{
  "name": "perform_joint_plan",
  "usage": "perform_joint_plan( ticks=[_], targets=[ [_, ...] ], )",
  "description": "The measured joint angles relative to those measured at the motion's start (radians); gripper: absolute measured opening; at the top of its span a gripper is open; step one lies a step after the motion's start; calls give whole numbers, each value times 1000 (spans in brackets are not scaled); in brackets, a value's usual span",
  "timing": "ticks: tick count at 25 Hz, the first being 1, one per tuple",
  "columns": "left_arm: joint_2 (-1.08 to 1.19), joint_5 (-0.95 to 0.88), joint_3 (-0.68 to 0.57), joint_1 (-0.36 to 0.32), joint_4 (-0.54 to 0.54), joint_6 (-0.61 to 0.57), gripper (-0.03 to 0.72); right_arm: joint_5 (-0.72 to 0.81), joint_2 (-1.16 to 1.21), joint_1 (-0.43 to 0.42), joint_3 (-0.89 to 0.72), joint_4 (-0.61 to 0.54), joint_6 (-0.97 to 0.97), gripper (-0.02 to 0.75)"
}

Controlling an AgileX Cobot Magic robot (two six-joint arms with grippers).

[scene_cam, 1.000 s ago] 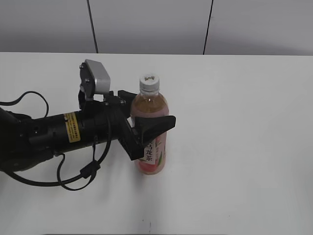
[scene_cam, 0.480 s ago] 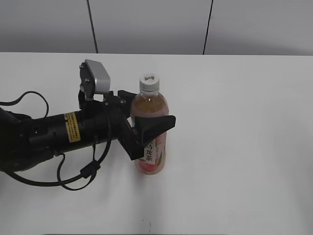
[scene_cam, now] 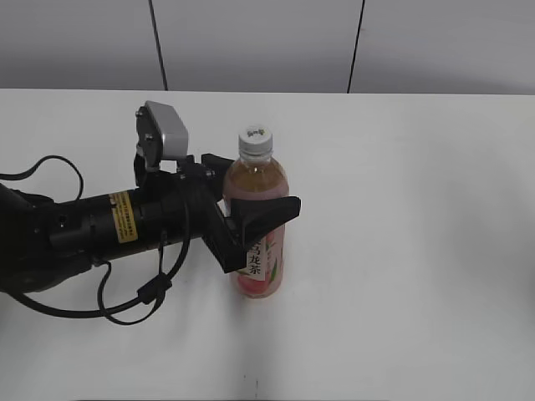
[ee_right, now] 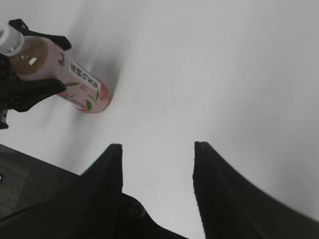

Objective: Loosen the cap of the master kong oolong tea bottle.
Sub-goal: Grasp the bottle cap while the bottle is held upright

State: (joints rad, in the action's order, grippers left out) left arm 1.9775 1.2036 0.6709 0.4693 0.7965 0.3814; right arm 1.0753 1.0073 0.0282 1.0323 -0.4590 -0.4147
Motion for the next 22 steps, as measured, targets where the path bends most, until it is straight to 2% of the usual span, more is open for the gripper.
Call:
perform_joint_plan(
  ticks=[6,10,15,22],
  targets=[
    [0,-1,1,0,0,0,458,57,240,78,248,12,-5,354],
    [0,0,1,0,0,0,458,125,387,188,422,90,13,354],
    [0,0,1,0,0,0,458,134,560,336,629,168,111,354],
    [0,0,1,0,0,0,458,136,712,501,729,205,218,354]
  ],
)
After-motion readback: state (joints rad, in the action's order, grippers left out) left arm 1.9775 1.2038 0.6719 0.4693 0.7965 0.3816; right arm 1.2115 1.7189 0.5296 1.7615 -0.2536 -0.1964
